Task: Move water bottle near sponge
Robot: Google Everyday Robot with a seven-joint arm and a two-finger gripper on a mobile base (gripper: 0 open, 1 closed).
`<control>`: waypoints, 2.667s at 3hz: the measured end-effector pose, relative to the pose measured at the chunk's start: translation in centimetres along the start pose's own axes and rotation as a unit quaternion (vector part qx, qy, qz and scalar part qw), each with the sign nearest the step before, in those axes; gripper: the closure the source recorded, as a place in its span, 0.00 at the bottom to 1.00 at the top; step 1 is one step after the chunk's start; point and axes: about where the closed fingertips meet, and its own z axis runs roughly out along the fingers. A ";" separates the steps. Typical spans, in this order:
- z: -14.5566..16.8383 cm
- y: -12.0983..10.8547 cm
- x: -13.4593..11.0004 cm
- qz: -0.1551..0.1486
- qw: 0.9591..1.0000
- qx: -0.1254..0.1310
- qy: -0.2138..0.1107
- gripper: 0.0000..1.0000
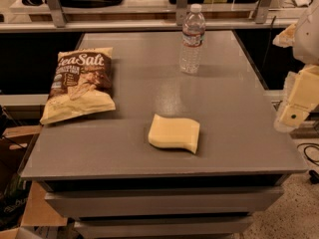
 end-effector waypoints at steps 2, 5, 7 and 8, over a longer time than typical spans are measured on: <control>0.1 -1.5 -0.4 0.010 0.999 0.004 -0.033 0.00; 3.3 -7.1 -1.8 0.071 0.984 0.005 -0.163 0.00; 6.1 -9.9 -2.1 0.109 0.967 0.002 -0.232 0.00; 6.3 -10.4 -2.0 0.115 0.961 0.011 -0.252 0.00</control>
Offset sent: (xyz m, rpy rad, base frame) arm 0.0456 -0.0028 0.0066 0.1976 -0.0475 -0.0150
